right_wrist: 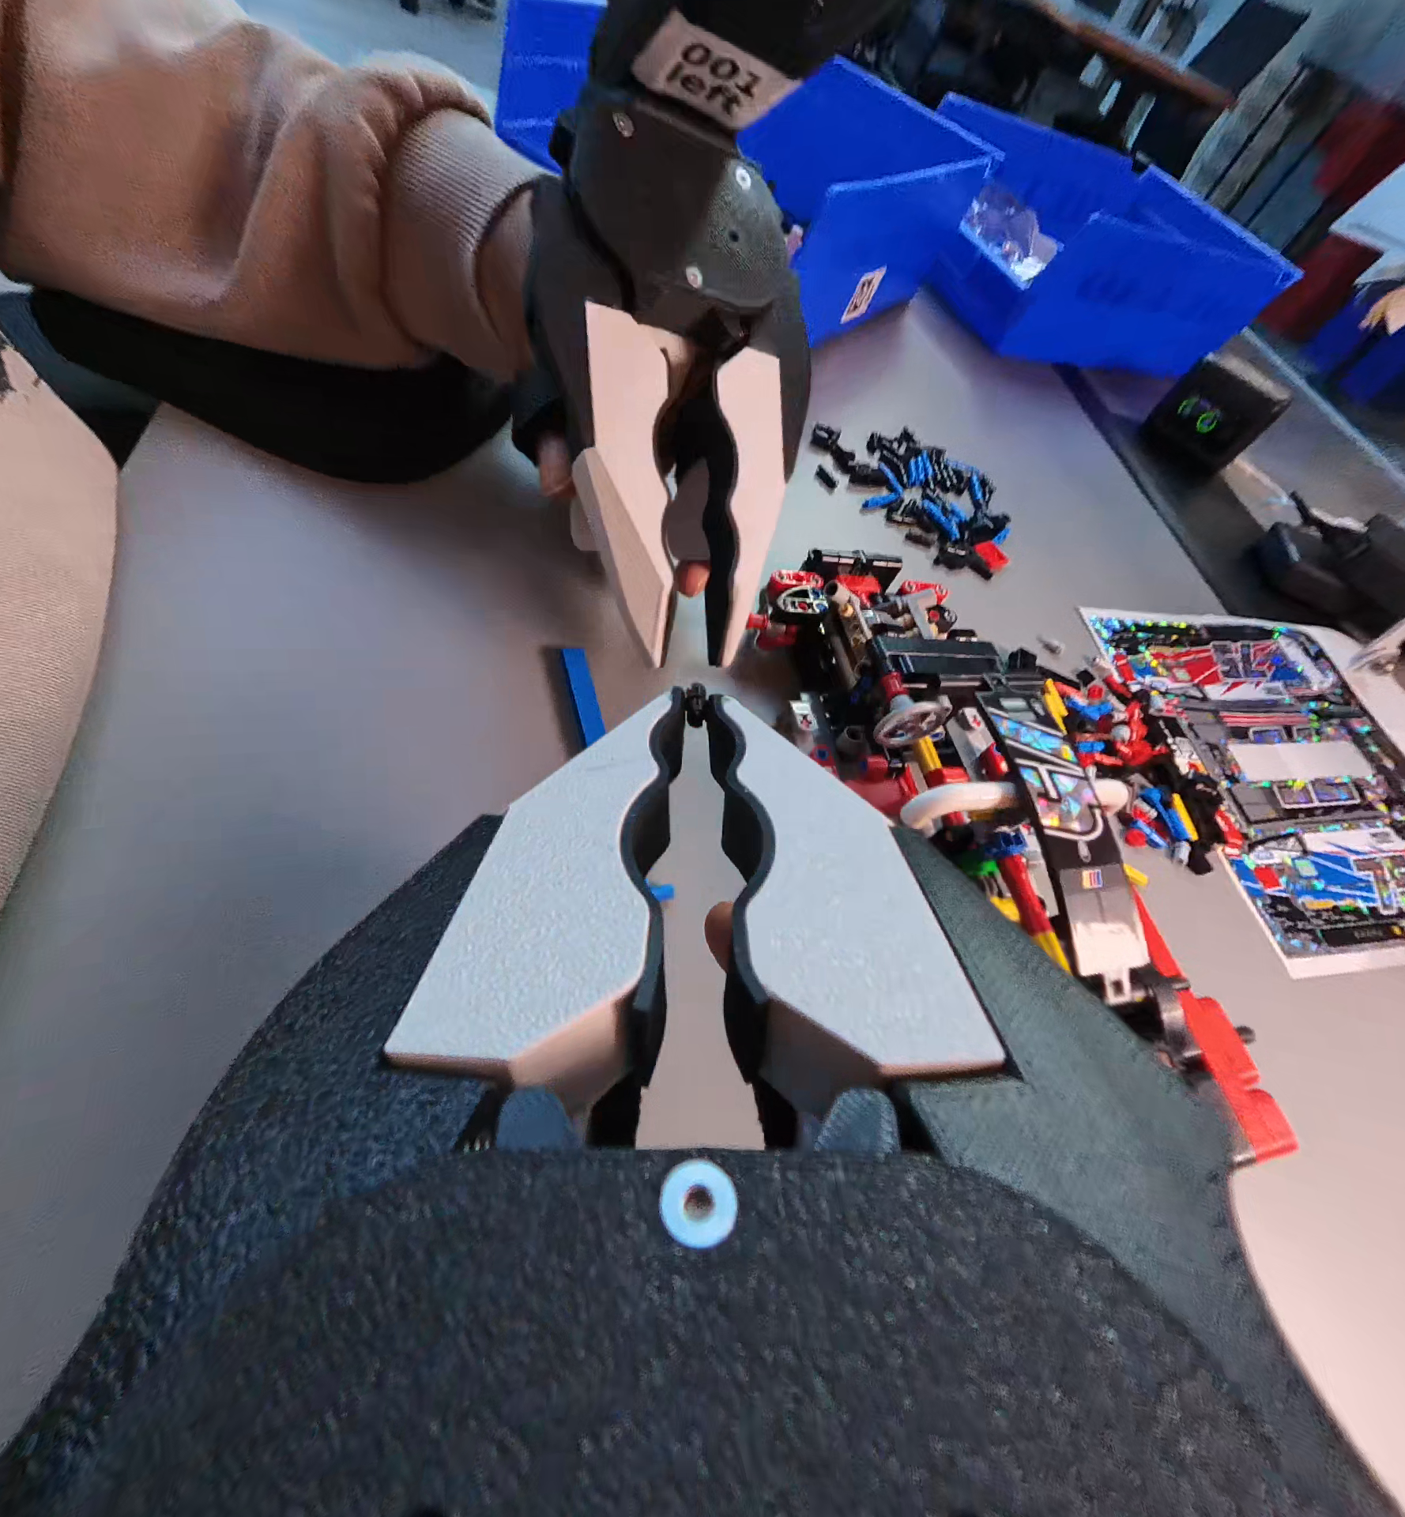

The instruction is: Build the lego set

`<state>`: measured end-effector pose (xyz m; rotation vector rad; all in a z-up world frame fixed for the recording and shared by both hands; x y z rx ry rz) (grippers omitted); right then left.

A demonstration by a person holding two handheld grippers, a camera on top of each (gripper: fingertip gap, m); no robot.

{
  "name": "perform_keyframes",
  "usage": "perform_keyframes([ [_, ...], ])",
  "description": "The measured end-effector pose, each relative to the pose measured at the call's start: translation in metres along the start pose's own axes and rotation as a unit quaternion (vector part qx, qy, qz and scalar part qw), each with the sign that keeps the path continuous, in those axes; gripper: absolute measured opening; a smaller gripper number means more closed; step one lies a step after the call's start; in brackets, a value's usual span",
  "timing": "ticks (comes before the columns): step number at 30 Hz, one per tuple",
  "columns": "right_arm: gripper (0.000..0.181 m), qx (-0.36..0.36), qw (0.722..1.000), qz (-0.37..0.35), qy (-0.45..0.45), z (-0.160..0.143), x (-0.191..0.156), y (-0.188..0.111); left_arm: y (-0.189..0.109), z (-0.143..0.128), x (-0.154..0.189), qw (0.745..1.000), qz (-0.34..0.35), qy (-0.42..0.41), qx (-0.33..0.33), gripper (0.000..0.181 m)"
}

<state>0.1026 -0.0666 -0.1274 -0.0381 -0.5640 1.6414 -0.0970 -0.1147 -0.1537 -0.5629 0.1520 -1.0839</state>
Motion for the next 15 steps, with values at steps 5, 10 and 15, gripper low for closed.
perform_keyframes([
  [5,0.003,-0.037,0.999,0.002,0.008,-0.004,0.005,0.011,0.02,-0.01,0.007,0.996,0.02,0.03,-0.08,0.014],
  [10,0.003,-0.043,0.999,0.003,0.013,-0.007,0.004,0.013,0.028,-0.007,0.009,0.992,0.053,0.063,-0.101,0.011],
  [15,0.003,-0.058,0.998,0.009,0.018,-0.01,0.001,0.016,0.033,-0.006,0.012,0.989,0.061,0.082,-0.105,0.006],
])
Point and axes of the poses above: each gripper's, where its closed fingertips meet, y out along the fingers, z out of its top, x = y × z across the jaws, the point moved 10 cm from there along -y, back along the fingers, and after that the axes turned 3 degrees about -z, right-handed, at the moved point
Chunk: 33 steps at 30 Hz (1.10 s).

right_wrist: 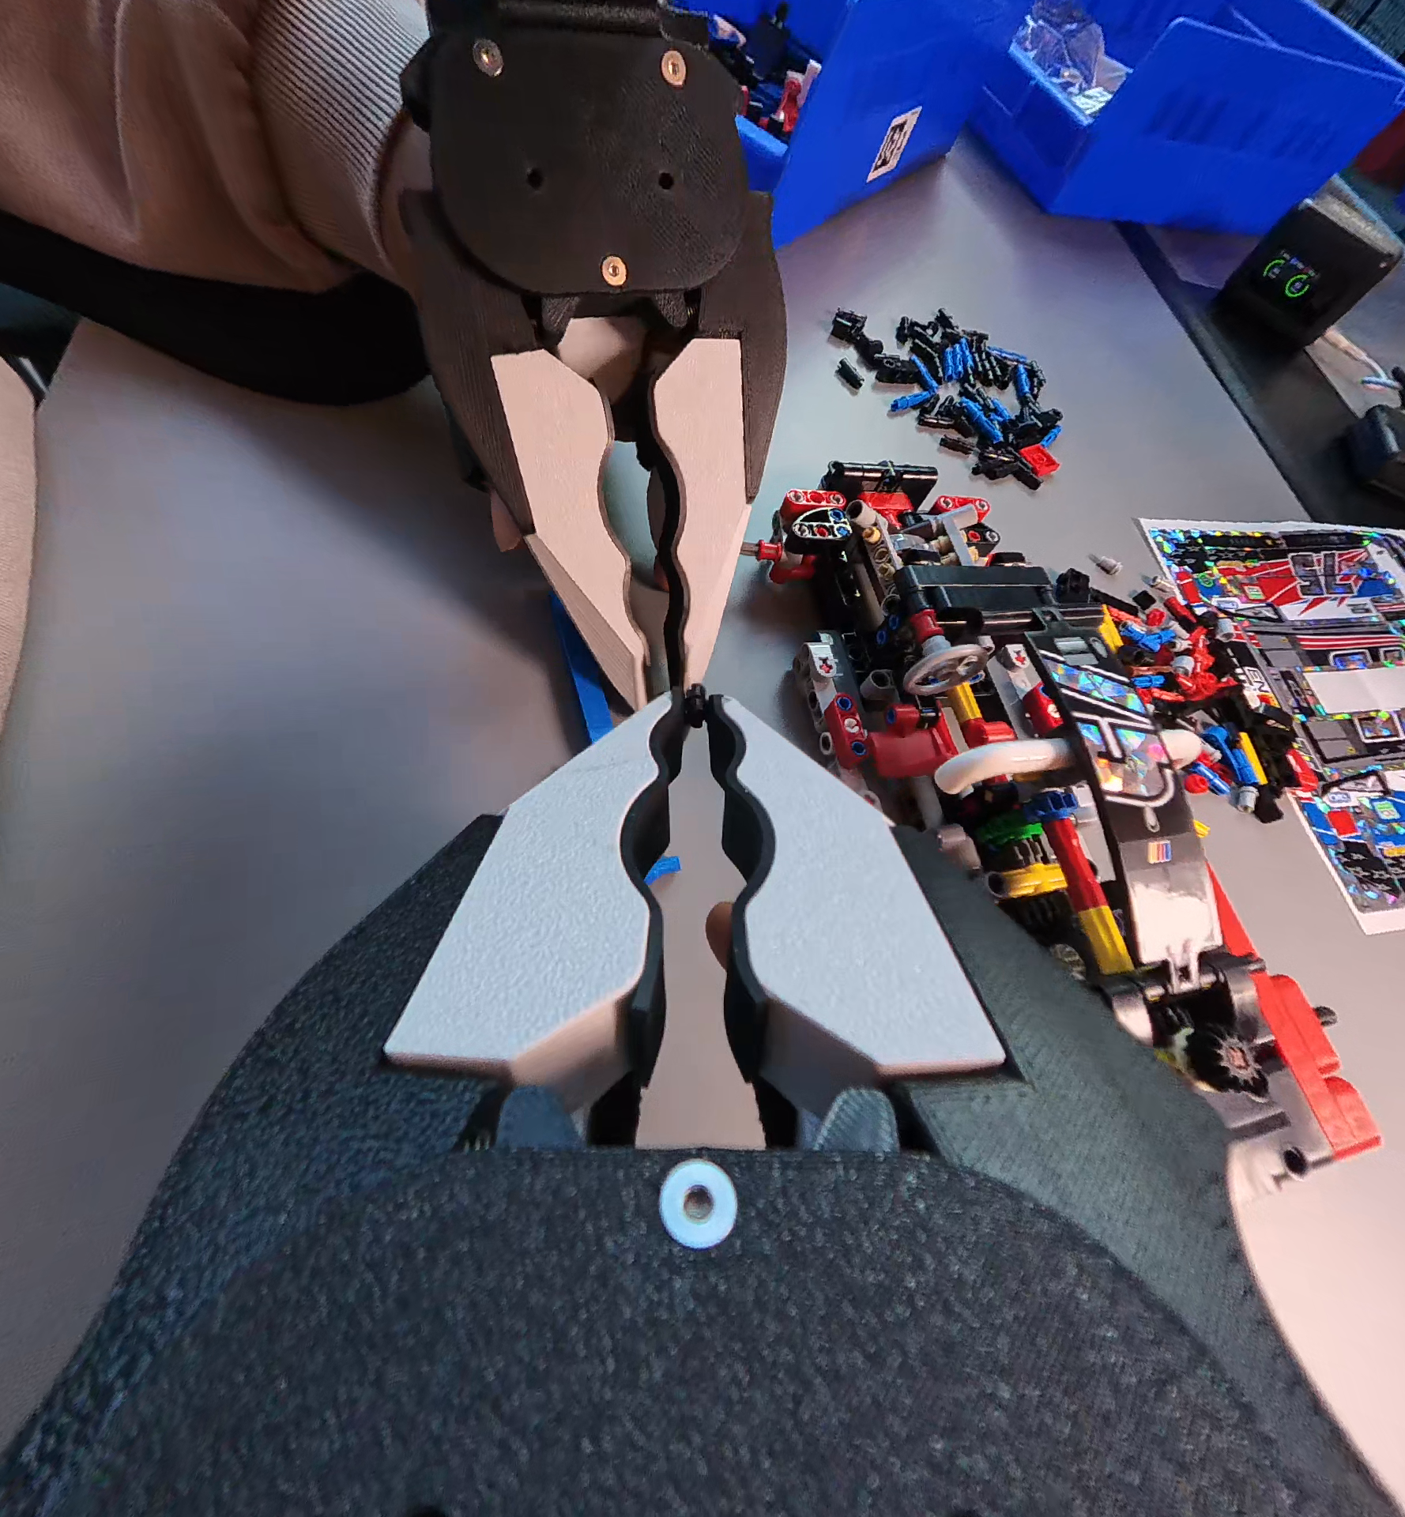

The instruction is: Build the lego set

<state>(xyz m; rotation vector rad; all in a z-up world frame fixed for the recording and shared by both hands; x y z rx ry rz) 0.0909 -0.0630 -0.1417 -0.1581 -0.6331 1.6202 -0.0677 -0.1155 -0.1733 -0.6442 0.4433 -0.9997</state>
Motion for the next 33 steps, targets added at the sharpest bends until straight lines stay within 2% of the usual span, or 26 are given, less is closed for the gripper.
perform_keyframes([
  [14,0.003,-0.128,0.991,0.046,-0.008,0.005,-0.004,0.025,0.005,0.003,0.003,1.0,-0.021,0.019,0.013,0.006],
  [22,0.003,-0.247,0.962,0.111,-0.026,0.022,0.007,0.044,0.003,-0.001,0.004,0.999,-0.014,0.036,0.022,0.006],
  [28,0.003,-0.305,0.942,0.136,-0.03,0.033,0.008,0.054,0.003,-0.001,0.004,0.998,-0.014,0.057,0.027,0.006],
  [31,0.003,-0.328,0.935,0.137,-0.024,0.036,0.009,0.053,0.003,-0.001,0.005,0.997,-0.014,0.077,0.03,0.005],
  [33,0.003,-0.327,0.937,0.125,-0.012,0.038,0.012,0.041,0.001,0.001,0.007,0.995,-0.003,0.09,0.045,0.005],
])
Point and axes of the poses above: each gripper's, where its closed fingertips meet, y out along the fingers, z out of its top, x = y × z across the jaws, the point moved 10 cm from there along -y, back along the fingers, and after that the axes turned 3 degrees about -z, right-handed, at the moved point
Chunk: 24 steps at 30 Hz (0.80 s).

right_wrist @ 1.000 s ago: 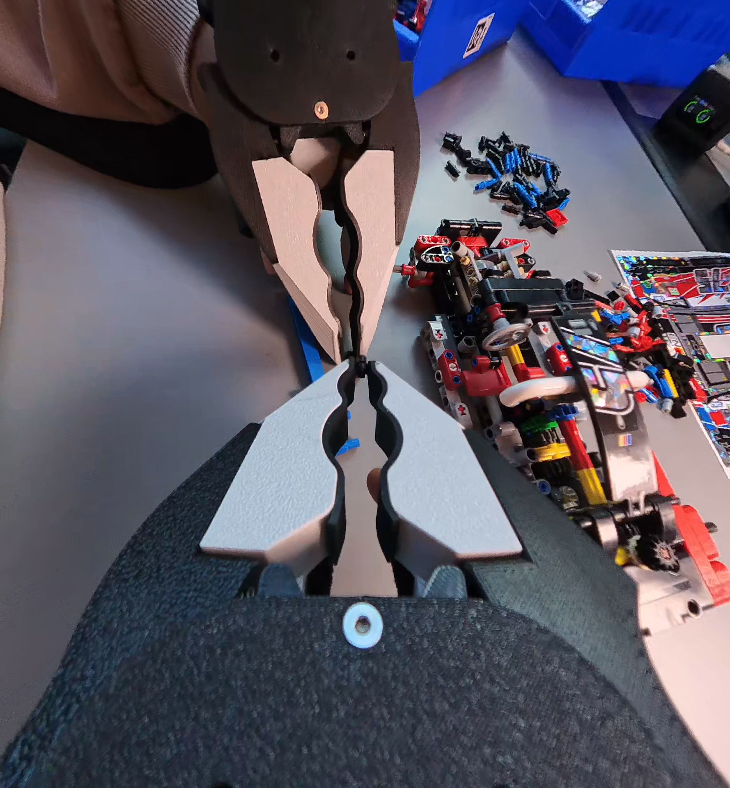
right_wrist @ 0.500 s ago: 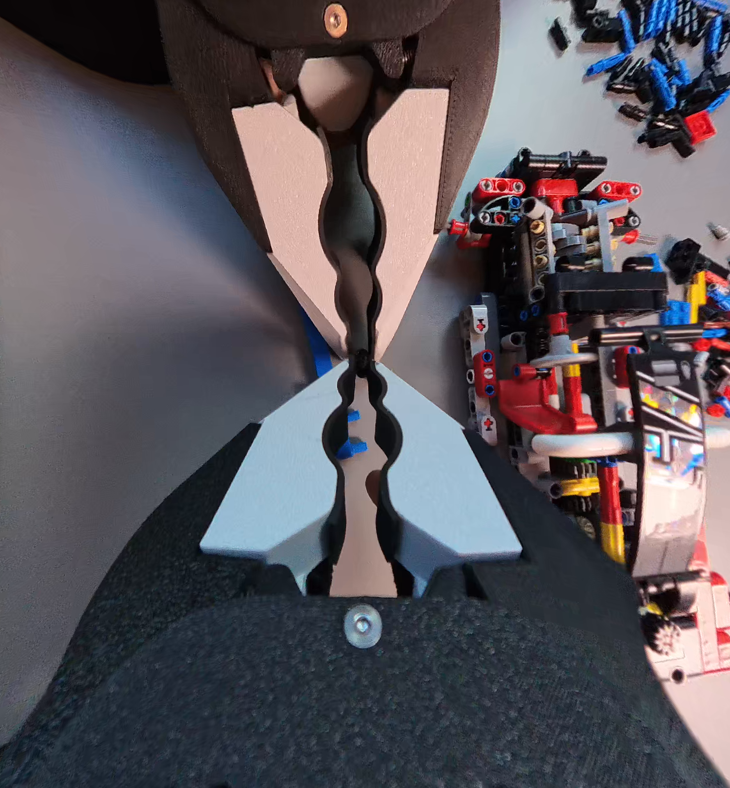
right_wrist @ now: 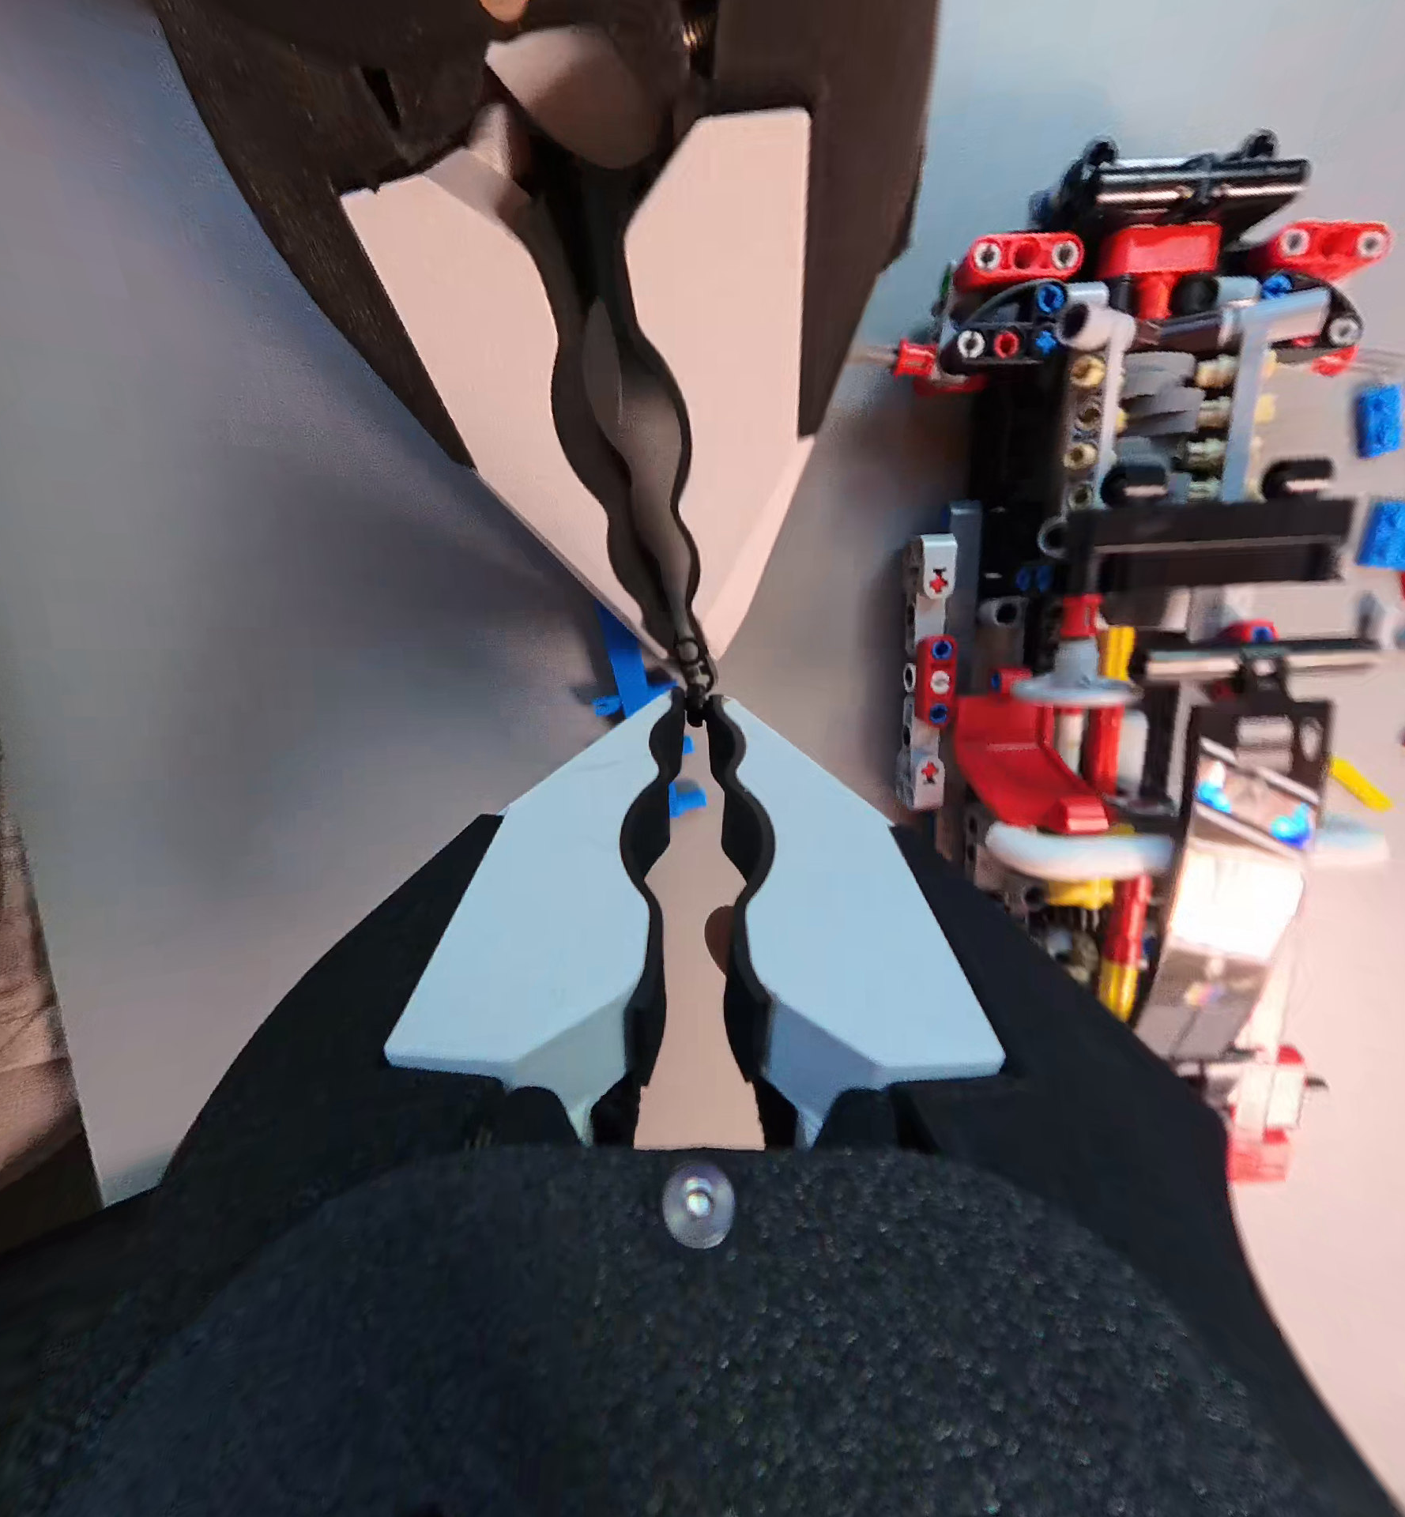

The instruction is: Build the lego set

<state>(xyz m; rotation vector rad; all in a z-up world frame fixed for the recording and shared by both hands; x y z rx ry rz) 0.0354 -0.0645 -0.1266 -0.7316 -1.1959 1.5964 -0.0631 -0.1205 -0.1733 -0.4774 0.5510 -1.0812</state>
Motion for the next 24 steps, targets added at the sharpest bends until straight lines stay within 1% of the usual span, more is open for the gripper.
perform_keyframes([
  [2,0.003,0.025,0.999,-0.014,0.028,-0.01,-0.001,-0.021,-0.008,0.01,-0.001,0.999,0.018,0.005,0.036,0.005],
  [3,0.003,0.039,0.998,-0.024,0.043,-0.017,-0.004,-0.034,-0.01,0.017,-0.001,0.998,0.016,0.002,0.06,0.005],
  [5,0.003,0.059,0.995,-0.048,0.07,-0.036,-0.01,-0.06,-0.006,0.035,-0.001,0.995,-0.023,-0.018,0.095,0.005],
  [7,0.003,0.06,0.992,-0.052,0.097,-0.057,-0.022,-0.078,0.01,0.053,0.002,0.992,-0.078,-0.029,0.095,0.005],
  [9,0.003,0.039,0.991,-0.054,0.116,-0.079,-0.034,-0.086,0.036,0.066,0.006,0.989,-0.127,-0.026,0.065,0.006],
  [12,0.003,0.015,0.988,-0.036,0.149,-0.104,-0.048,-0.083,0.076,0.079,0.012,0.986,-0.165,0.003,0.012,0.005],
  [13,0.003,0.01,0.987,-0.033,0.158,-0.111,-0.05,-0.081,0.087,0.082,0.013,0.985,-0.169,0.013,-0.003,0.006],
  [15,0.003,0.012,0.984,-0.034,0.173,-0.119,-0.052,-0.075,0.1,0.086,0.014,0.984,-0.173,0.033,-0.015,0.006],
  [17,0.003,0.018,0.982,-0.034,0.187,-0.125,-0.051,-0.071,0.106,0.087,0.012,0.984,-0.173,0.037,-0.014,0.006],
  [20,0.003,0.027,0.977,-0.025,0.21,-0.129,-0.048,-0.063,0.108,0.087,0.012,0.984,-0.172,0.037,-0.008,0.006],
  [24,0.003,0.021,0.974,-0.01,0.227,-0.127,-0.046,-0.049,0.106,0.085,0.011,0.986,-0.16,0.037,-0.005,0.012],
])
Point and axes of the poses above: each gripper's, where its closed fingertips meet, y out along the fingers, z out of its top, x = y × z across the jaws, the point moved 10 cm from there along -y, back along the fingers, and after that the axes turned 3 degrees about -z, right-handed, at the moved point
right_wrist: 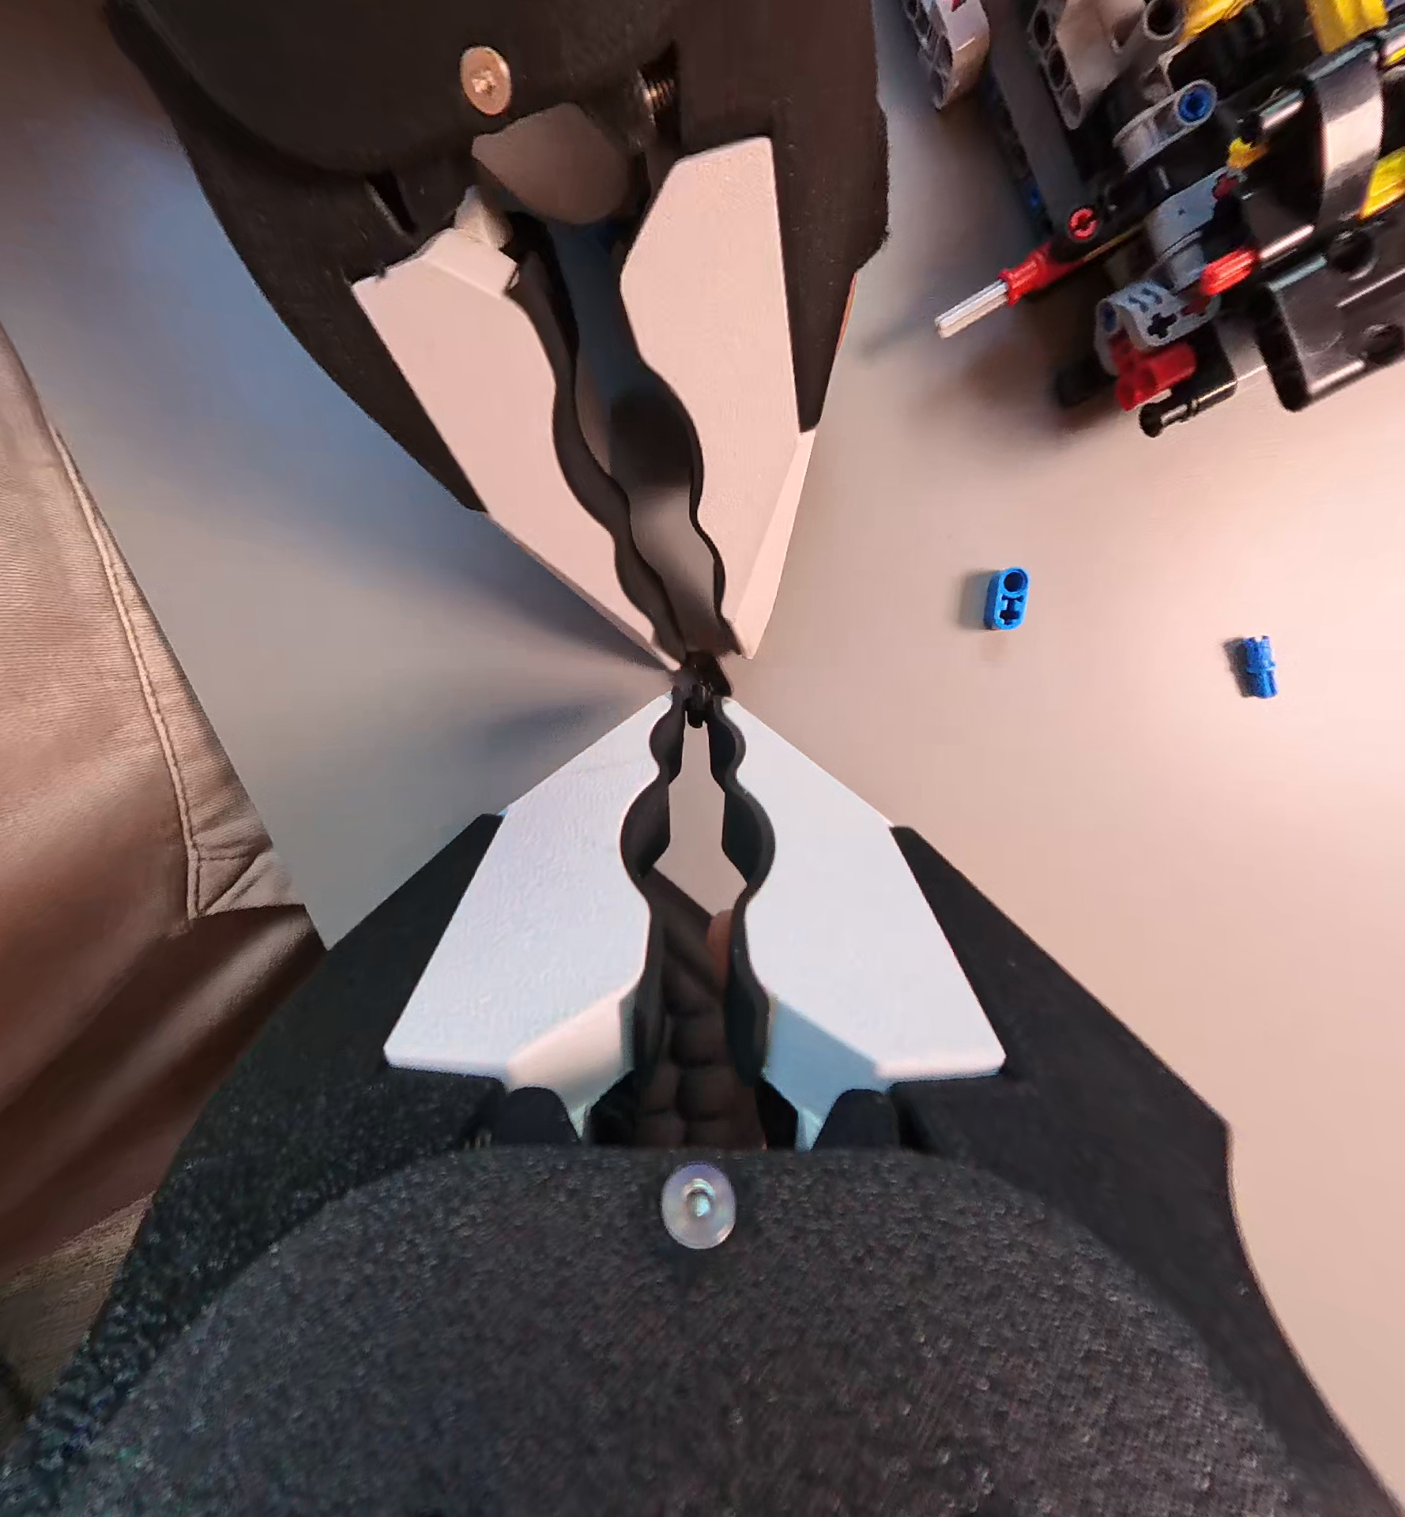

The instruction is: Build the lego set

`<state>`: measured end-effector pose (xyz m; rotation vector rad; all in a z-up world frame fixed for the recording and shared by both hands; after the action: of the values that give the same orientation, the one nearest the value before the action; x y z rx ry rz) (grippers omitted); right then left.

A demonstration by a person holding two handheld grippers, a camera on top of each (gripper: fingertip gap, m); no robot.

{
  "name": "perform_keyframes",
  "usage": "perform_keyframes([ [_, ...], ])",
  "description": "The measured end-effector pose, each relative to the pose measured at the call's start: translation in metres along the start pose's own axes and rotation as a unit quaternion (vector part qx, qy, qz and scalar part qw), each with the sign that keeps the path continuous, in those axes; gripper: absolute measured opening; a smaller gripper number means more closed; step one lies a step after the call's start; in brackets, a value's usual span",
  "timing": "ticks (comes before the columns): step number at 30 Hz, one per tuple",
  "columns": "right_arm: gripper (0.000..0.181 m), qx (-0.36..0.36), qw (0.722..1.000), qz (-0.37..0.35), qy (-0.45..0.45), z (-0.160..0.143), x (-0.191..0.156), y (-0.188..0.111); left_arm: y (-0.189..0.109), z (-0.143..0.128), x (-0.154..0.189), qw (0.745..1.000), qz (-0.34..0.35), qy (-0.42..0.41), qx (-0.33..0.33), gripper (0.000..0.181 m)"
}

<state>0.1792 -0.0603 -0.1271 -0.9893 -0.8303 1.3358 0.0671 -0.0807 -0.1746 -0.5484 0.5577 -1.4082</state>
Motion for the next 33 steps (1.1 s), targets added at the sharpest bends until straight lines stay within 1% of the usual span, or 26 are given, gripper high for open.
perform_keyframes([
  [3,0.003,-0.01,1.0,0.004,0.004,0.005,0.001,0.006,-0.001,-0.001,0.001,1.0,-0.001,0.0,-0.002,0.013],
  [11,0.002,-0.044,0.999,0.003,0.007,0.009,0.005,0.014,0.001,0.0,0.001,1.0,0.005,-0.004,-0.003,0.007],
  [15,0.002,-0.054,0.998,0.01,0.01,0.011,0.006,0.015,0.002,0.002,0.003,1.0,0.009,0.002,-0.006,0.005],
  [24,0.002,-0.102,0.995,0.012,0.005,0.017,0.005,0.016,0.002,0.002,0.005,1.0,0.016,0.004,-0.005,0.003],
  [29,0.002,-0.127,0.992,0.014,0.0,0.022,0.006,0.018,0.002,0.002,0.005,1.0,0.02,0.003,-0.004,0.004],
  [33,0.002,-0.135,0.99,0.026,0.006,0.024,0.009,0.019,0.002,0.002,0.007,1.0,0.03,0.0,-0.003,0.009],
])
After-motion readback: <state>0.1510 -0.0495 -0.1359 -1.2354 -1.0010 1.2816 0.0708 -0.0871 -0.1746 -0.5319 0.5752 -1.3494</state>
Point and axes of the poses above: each gripper's, where its closed fingertips meet, y out along the fingers, z out of its top, x = y × z across the jaws, the point moved 10 cm from there along -y, back along the fingers, and after that the axes turned 3 degrees about -z, right-handed, at the moved point
